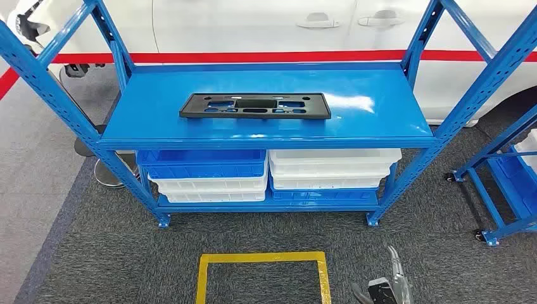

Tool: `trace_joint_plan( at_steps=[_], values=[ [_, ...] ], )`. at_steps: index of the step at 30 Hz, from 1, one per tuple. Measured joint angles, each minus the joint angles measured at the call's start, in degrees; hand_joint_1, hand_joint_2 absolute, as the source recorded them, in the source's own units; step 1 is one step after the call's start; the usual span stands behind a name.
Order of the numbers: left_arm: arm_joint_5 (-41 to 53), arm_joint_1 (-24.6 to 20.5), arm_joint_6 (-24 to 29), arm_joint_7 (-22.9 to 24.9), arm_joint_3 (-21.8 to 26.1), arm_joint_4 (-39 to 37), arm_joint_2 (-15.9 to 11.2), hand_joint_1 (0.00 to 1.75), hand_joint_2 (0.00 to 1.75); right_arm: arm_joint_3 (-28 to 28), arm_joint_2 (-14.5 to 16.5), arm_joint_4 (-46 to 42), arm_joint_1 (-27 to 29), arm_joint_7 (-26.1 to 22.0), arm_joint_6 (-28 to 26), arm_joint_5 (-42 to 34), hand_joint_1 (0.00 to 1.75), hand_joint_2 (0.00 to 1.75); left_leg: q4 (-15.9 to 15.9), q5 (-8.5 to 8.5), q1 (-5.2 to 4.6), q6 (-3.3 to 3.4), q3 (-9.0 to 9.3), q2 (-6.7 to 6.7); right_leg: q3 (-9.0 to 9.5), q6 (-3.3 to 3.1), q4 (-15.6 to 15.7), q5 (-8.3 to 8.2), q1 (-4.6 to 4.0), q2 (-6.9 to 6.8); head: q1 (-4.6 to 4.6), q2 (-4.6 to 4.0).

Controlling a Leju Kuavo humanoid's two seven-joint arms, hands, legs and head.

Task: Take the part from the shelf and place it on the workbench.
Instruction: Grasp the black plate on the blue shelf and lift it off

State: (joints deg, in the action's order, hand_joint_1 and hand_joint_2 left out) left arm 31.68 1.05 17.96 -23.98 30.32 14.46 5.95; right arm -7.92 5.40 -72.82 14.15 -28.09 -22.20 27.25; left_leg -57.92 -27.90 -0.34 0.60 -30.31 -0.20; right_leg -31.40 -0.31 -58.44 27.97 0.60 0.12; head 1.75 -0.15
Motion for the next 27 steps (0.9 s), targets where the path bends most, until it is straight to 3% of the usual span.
trace_joint_plan(
  at_steps=[8, 11, 13, 15, 16, 17, 18, 20, 22, 27],
  values=[
    [3.07, -0.28, -0.37, -0.32, 0.04, -0.42, 0.0, 0.0, 0.0, 11.07, -2.4, -9.92, 2.63, 0.49, -4.73, 1.35, 0.0, 1.75, -0.56, -0.29, -0.17, 0.68, -0.19, -0.01, 0.04, 0.54, 0.1, -0.11, 0.18, -0.01, 0.0, 0.0],
    [4.42, -0.41, -0.5, -0.43, 0.04, -0.56, 0.1, 0.0, 0.0, 15.66, -3.39, -14.19, 3.7, 0.87, -6.68, 1.91, 0.0, 1.75, 0.47, 0.32, 0.15, 1.35, 0.29, 0.05, 0.21, 1.11, 0.21, -0.04, 0.04, -0.04, -0.01, 0.0],
    [5.4, -0.49, -0.66, -0.48, 0.05, -0.68, 0.29, 0.0, 0.0, 18.64, -4.3, -16.84, 4.34, 1.39, -8.05, 2.22, 0.0, 1.75, 1.6, 1.05, 0.57, 1.93, 0.85, 0.23, -1.11, 1.45, -2.89, 2.08, -0.03, -0.06, -0.02, 0.0],
    [6.38, -0.52, -0.9, -0.49, 0.07, -0.81, 0.4, 0.0, 0.0, 21.61, -5.28, -19.13, 5.07, 2.14, -9.37, 2.43, 0.0, 1.75, 1.81, 1.24, 0.58, 2.16, 0.83, 0.37, -4.58, 1.74, -10.02, 5.67, 0.21, -0.05, -0.01, 0.0],
    [6.88, -0.52, -1.05, -0.48, 0.08, -0.87, 0.4, 0.0, 0.0, 23.14, -5.77, -20.18, 5.48, 2.57, -9.99, 2.47, 0.0, 1.75, 1.77, 1.22, 0.58, 2.15, 0.79, 0.37, -6.25, 1.92, -13.21, 6.73, 0.35, -0.06, -0.02, 0.0],
    [7.37, -0.51, -1.21, -0.48, 0.1, -0.93, 0.41, 0.0, 0.0, 24.63, -6.3, -21.17, 5.87, 3.04, -10.59, 2.5, 0.0, 1.75, 1.71, 1.15, 0.58, 2.09, 0.82, 0.34, -7.16, 2.09, -14.76, 6.72, 0.49, -0.07, -0.01, 0.0],
    [7.89, -0.5, -1.34, -0.48, 0.14, -0.98, 0.43, 0.0, 0.0, 26.07, -6.8, -22.14, 6.2, 3.5, -11.19, 2.5, 0.0, 1.75, 1.59, 1.03, 0.62, 1.97, 0.87, 0.3, -7.07, 2.21, -14.23, 5.64, 0.62, -0.08, -0.02, 0.0],
    [8.93, -0.51, -1.51, -0.48, 0.22, -1.07, 0.51, 0.0, 0.0, 28.93, -7.76, -24.17, 6.72, 4.49, -12.38, 2.5, 0.0, 1.75, 1.07, 0.54, 0.75, 1.51, 1.01, 0.19, -4.02, 2.3, -7.42, 1.6, 0.91, -0.11, -0.02, 0.0],
    [9.96, -0.58, -1.61, -0.48, 0.36, -1.15, 0.6, 0.0, 0.0, 31.91, -8.74, -26.32, 7.1, 5.58, -13.64, 2.5, 0.0, 1.75, 0.4, -0.12, 0.63, 0.73, 0.87, 0.1, -1.15, 1.89, -1.31, -0.62, 0.83, -0.04, -0.01, 0.0],
    [12.58, -0.8, -2.06, -0.41, 0.71, -1.29, 0.66, 0.0, 0.0, 38.19, -11.44, -30.18, 7.79, 9.17, -16.57, 2.53, 0.0, 1.75, -0.94, -1.51, 0.74, -0.88, 0.5, 0.08, -0.69, 0.05, 0.09, -0.68, 0.67, 0.05, 0.0, 0.0]
  ],
)
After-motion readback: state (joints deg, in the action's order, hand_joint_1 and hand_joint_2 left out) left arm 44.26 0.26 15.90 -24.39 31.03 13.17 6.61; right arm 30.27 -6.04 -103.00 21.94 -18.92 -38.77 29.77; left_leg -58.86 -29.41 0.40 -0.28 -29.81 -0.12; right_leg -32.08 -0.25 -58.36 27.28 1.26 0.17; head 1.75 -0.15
